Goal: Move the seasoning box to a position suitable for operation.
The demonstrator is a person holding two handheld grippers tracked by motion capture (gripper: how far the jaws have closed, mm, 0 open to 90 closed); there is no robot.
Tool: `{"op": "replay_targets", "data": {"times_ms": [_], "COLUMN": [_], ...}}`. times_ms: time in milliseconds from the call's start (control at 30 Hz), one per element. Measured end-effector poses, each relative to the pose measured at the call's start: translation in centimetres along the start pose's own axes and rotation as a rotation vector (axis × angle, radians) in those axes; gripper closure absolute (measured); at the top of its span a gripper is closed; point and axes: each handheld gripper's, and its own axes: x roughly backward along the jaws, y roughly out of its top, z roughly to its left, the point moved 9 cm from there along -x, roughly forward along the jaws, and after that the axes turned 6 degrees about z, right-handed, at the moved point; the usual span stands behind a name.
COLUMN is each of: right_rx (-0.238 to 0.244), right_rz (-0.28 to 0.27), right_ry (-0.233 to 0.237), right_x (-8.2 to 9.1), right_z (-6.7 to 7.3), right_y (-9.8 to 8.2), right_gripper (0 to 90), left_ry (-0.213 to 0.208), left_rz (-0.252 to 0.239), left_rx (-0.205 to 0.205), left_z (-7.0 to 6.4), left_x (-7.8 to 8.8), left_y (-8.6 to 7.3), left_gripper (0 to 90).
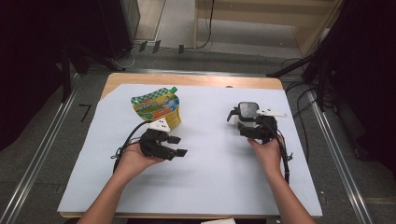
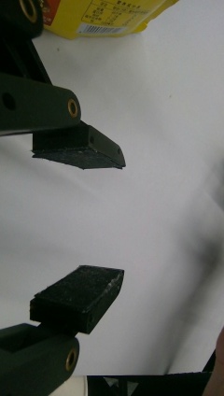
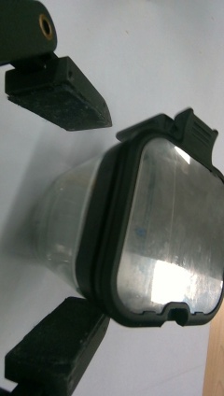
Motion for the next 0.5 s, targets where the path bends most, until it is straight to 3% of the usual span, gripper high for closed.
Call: {"op": "replay_targets", "data": {"times_ms": [333, 500], "right_rx": [-0.07, -0.067], "right_rz": [-0.051, -0.084], "right_ry": [-0.045, -0.065], "right_x": [-2.1, -3.1], "right_z": [-0.3, -0.5], "right_y": [0.7, 0.7], "right_gripper": [9.9, 9.8], "left_ry": [-0.006, -0.001], "left_rz": [0.014, 0.013], "left_rx": [0.011, 0.014], "left_z": [-0.1, -0.3], "left_x": [-0.2, 0.0], "left_y": [-0.3, -0.7], "left_gripper": [40.5, 40.6]}}
